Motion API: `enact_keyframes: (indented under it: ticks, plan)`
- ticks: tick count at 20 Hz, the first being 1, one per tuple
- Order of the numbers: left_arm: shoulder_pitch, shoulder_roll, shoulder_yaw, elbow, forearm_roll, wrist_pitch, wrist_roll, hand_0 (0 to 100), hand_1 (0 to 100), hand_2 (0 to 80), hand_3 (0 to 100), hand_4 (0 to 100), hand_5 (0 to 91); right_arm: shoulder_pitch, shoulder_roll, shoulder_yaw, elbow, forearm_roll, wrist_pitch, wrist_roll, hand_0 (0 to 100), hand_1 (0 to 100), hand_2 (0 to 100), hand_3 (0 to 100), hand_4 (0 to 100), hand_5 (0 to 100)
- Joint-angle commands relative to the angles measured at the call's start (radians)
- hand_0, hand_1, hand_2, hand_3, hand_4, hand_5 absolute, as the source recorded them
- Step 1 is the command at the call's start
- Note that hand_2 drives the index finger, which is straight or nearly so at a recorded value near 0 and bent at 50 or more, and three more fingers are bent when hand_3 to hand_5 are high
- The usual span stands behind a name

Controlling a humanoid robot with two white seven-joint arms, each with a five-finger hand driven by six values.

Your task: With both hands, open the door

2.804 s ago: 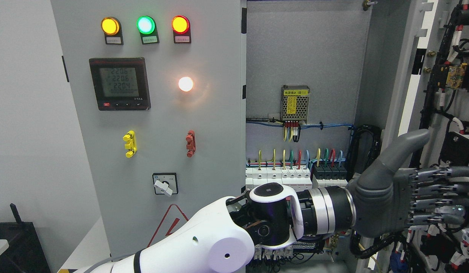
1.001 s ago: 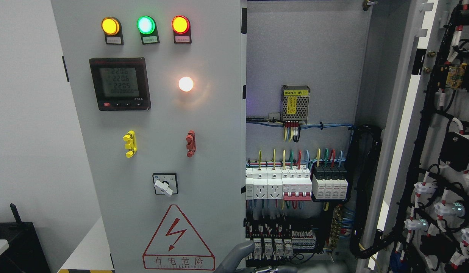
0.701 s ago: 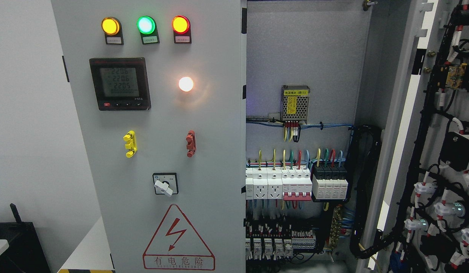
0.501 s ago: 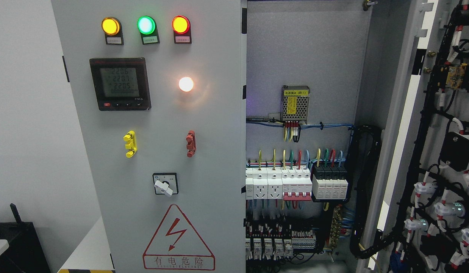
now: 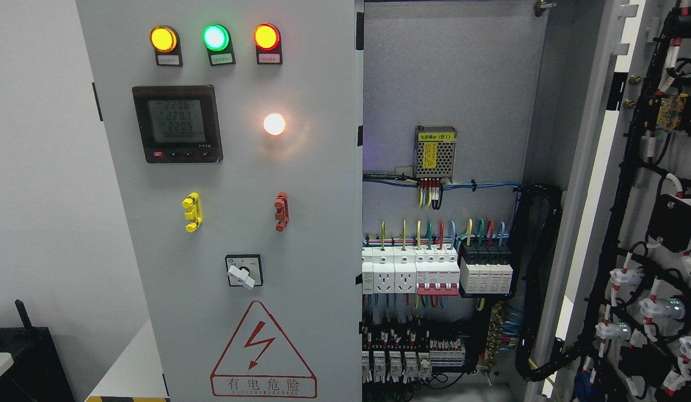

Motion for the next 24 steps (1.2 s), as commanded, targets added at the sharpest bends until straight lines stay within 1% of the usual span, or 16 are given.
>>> enact_keyframes:
  ticks: [1, 2, 4, 5, 7, 10, 12, 14, 16, 19, 24]
  plan:
    - [0.187, 0.053, 0.072, 0.135, -0.054, -0.012, -0.001, 0, 0, 0.0, 0, 4, 0.0, 0.000, 0.000, -0.001, 0.000, 0.002, 0.000, -0.001, 0, 0, 0, 0, 0, 0]
    - [0.223, 0.045, 0.098, 0.167, -0.071, -0.012, -0.004, 0, 0, 0.0, 0, 4, 0.0, 0.000, 0.000, -0.001, 0.000, 0.002, 0.000, -0.001, 0, 0, 0, 0, 0, 0]
    - [0.269, 0.025, 0.130, 0.210, -0.137, -0.014, -0.028, 0, 0, 0.0, 0, 4, 0.0, 0.000, 0.000, -0.001, 0.000, 0.000, 0.000, -0.001, 0, 0, 0, 0, 0, 0]
    - [0.290, 0.012, 0.149, 0.229, -0.158, -0.012, -0.042, 0, 0, 0.0, 0, 4, 0.0, 0.000, 0.000, 0.000, 0.000, 0.000, 0.000, -0.001, 0, 0, 0, 0, 0, 0]
    - [0.330, -0.013, 0.176, 0.287, -0.172, -0.014, -0.052, 0, 0, 0.0, 0, 4, 0.0, 0.000, 0.000, -0.001, 0.000, 0.000, 0.000, -0.001, 0, 0, 0, 0, 0, 0]
    - [0.339, -0.076, 0.199, 0.397, -0.221, -0.032, -0.053, 0, 0, 0.0, 0, 4, 0.0, 0.000, 0.000, -0.001, 0.000, 0.000, 0.000, -0.001, 0, 0, 0, 0, 0, 0]
    - [0.335, -0.145, 0.207, 0.526, -0.249, -0.038, -0.053, 0, 0, 0.0, 0, 4, 0.0, 0.000, 0.000, -0.001, 0.000, 0.000, 0.000, -0.001, 0, 0, 0, 0, 0, 0]
    - [0.335, -0.185, 0.218, 0.606, -0.287, -0.046, -0.053, 0, 0, 0.0, 0, 4, 0.0, 0.000, 0.000, -0.001, 0.000, 0.000, 0.000, -0.001, 0, 0, 0, 0, 0, 0]
    - [0.339, -0.203, 0.218, 0.643, -0.316, -0.075, -0.064, 0, 0, 0.0, 0, 4, 0.0, 0.000, 0.000, -0.001, 0.000, 0.000, 0.000, -0.001, 0, 0, 0, 0, 0, 0]
    - [0.362, -0.225, 0.218, 0.692, -0.338, -0.094, -0.082, 0, 0, 0.0, 0, 4, 0.0, 0.000, 0.000, -0.001, 0.000, 0.000, 0.000, -0.001, 0, 0, 0, 0, 0, 0]
    - [0.379, -0.278, 0.219, 0.774, -0.379, -0.126, -0.084, 0, 0, 0.0, 0, 4, 0.0, 0.000, 0.000, -0.001, 0.000, 0.000, 0.000, -0.001, 0, 0, 0, 0, 0, 0]
